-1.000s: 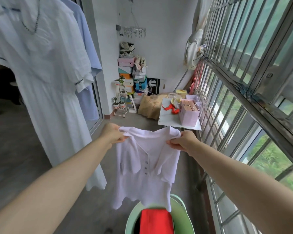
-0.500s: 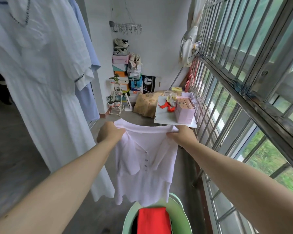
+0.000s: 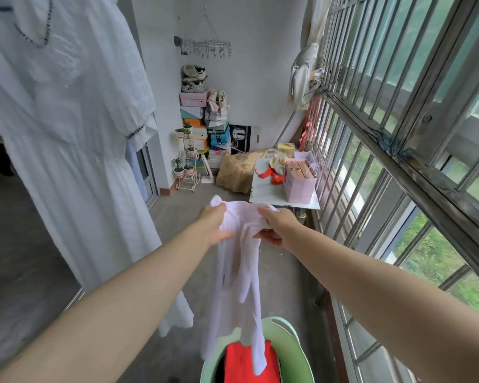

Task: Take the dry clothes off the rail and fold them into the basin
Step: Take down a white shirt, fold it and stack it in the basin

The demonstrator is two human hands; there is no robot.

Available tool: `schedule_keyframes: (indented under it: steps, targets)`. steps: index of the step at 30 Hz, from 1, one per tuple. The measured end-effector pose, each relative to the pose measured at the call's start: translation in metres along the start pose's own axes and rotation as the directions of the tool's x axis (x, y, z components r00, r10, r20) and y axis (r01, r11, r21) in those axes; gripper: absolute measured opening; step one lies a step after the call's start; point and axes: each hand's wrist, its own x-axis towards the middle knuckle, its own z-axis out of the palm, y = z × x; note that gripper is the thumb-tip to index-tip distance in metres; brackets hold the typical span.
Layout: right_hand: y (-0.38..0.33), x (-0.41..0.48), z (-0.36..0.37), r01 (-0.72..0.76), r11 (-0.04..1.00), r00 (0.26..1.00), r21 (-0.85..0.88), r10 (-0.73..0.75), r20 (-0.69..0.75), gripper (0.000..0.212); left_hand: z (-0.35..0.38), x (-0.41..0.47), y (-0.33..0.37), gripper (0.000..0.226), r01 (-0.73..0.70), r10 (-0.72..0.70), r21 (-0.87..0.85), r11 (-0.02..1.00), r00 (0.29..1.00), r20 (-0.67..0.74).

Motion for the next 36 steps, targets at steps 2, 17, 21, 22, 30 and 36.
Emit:
schedule_keyframes:
  steps: [2,17,21,22,30,36]
  targets:
    - [-0.004,-0.004,0.005,0.002,1.000,0.999,0.000,-0.002,0.036,0.011,0.005,0.002,-0.002,0.039,-0.005,0.002,0.041,0.999,0.996,0.086]
    - [-0.023,-0.017,0.000,0.445,0.761,0.884,-0.471,-0.458,0.095,0.036,-0.007,-0.022,0.008,0.033,-0.539,0.301,0.533,0.652,0.829,0.471]
    - [-0.021,-0.019,-0.011,0.304,0.947,0.921,0.099,-0.319,0.224,0.021,-0.015,-0.024,0.025,0.032,-0.452,0.220,0.463,0.762,0.854,0.472]
    - [-0.018,-0.016,-0.014,0.256,0.945,0.912,0.202,-0.306,0.275,0.019,-0.015,-0.025,0.028,0.033,-0.454,0.211,0.447,0.771,0.844,0.493]
    - [0.030,0.015,-0.035,0.207,0.965,0.821,-0.162,-0.081,0.565,0.055,-0.020,-0.031,0.049,0.030,-0.482,0.187,0.376,0.791,0.776,0.603]
    - [0.040,0.011,-0.038,0.195,0.980,0.841,-0.045,-0.143,0.521,0.011,-0.037,-0.031,0.056,0.029,-0.482,0.185,0.425,0.767,0.799,0.572]
